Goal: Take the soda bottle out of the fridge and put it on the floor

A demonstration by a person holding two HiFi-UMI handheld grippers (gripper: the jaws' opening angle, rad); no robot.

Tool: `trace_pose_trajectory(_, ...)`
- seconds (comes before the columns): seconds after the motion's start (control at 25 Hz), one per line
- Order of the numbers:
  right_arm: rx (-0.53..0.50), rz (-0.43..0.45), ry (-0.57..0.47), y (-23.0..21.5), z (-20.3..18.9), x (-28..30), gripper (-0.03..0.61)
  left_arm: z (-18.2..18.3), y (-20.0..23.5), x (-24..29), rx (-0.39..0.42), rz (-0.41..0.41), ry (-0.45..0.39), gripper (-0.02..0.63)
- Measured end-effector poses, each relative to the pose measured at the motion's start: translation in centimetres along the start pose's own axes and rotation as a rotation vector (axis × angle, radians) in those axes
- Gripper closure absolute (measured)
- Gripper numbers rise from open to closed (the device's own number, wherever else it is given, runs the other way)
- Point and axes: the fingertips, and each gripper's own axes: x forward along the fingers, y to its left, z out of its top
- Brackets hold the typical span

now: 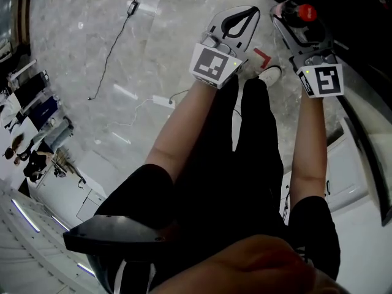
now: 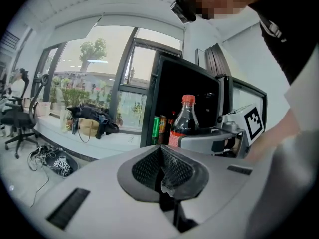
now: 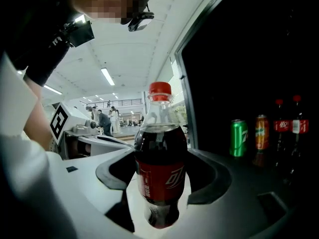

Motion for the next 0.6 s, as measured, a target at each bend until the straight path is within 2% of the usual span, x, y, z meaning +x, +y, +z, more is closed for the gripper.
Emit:
trace_pose_trajectory(0.16, 0.024, 0.031, 0.059, 2.8, -5.9, 3.5, 0.264, -5.2, 3.2, -1.3, -0.017, 0.014, 0.033, 0.611)
trace_pose_trajectory(0.32, 0.064, 0.023, 0.109, 4.7, -12.7, 6.6, 0.264, -10.6, 7.1, -2.6, -0.062, 0.043, 0.053, 0.611)
trace_pose_trajectory(0.6, 0.166, -0.021, 0.202, 6.3, -27.4, 10.9, 0.265, -21.7, 11.4, -2.8, -0.088, 0.060, 0.117, 0.611)
